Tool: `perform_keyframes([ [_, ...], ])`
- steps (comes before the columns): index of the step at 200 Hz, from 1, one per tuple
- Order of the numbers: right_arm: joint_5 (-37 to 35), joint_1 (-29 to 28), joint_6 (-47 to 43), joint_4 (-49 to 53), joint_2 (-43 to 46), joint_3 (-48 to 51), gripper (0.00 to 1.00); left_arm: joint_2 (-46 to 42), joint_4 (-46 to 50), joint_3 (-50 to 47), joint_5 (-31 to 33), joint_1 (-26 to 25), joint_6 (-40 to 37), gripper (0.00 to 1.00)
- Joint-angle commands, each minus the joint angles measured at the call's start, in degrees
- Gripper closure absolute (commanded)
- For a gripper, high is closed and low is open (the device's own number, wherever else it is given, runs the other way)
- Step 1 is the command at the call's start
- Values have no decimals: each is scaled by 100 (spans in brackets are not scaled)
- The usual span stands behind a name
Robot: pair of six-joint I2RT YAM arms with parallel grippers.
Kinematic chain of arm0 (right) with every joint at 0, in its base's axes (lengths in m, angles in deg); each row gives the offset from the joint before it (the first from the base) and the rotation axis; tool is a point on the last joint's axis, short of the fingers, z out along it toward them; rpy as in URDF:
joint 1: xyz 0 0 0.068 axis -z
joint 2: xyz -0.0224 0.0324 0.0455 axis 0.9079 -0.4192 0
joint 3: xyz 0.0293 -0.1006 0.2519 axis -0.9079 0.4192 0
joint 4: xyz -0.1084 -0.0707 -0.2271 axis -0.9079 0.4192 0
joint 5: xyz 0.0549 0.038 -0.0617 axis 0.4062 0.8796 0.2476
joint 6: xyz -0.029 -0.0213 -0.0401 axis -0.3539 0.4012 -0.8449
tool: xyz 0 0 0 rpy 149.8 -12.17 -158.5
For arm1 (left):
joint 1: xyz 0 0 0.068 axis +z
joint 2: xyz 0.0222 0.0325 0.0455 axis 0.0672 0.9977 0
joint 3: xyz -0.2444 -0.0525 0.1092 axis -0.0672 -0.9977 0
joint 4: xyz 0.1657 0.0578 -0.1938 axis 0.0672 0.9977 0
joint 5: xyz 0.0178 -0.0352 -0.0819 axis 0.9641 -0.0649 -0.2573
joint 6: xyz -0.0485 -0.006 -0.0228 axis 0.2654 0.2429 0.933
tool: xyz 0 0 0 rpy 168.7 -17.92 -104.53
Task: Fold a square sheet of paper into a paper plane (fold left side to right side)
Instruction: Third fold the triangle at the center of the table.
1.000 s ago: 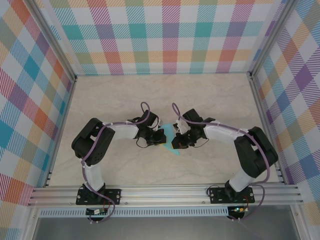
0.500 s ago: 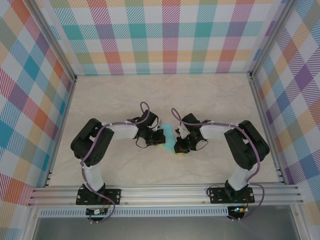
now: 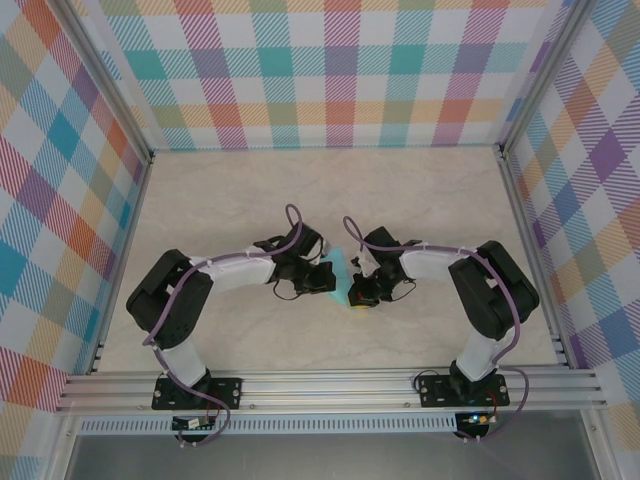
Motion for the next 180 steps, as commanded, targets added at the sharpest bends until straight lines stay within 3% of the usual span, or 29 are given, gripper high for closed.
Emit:
perform_keyframes([
  [1, -527, 11, 48, 376, -242, 147, 100, 175, -170, 7, -120, -227, 148, 100],
  [108, -561, 3, 10, 450, -276, 129, 100, 695, -323, 199, 36, -362, 161, 100],
  [180, -599, 3, 2, 503, -288, 107, 100, 52, -153, 117, 25, -359, 162, 100],
])
